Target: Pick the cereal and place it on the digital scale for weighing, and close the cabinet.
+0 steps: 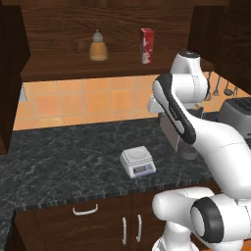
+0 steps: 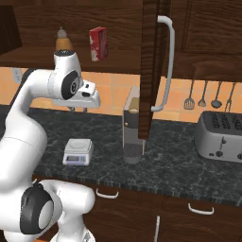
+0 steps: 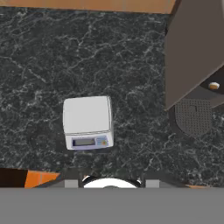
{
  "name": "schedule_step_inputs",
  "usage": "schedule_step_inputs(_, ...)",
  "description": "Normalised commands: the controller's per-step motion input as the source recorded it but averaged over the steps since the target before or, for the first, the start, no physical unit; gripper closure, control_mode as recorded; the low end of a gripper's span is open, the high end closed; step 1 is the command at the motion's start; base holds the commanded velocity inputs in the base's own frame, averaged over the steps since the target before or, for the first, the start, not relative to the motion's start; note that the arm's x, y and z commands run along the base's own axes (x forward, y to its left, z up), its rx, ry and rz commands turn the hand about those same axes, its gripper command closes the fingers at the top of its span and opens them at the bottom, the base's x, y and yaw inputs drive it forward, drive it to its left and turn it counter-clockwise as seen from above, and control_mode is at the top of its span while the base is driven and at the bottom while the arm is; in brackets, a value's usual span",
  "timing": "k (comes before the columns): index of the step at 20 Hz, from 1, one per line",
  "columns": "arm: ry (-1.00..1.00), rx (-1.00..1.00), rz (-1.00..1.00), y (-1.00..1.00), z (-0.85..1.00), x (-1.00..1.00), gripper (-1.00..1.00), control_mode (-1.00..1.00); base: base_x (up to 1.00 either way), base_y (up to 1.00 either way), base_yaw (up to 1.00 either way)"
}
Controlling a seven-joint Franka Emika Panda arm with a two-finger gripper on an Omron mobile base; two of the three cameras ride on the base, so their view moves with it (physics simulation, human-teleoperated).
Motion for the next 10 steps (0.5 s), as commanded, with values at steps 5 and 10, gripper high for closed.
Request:
schedule_step_inputs(5, -0.12, 0.0, 0.01, 0.06, 0.12, -0.39, -1.0, -1.0, 0.0, 0.0, 0.0)
schedule_step_inputs(10, -0.31, 0.0, 0.0, 0.2, 0.62, -0.26, -1.0, -1.0, 0.0, 0.0, 0.0)
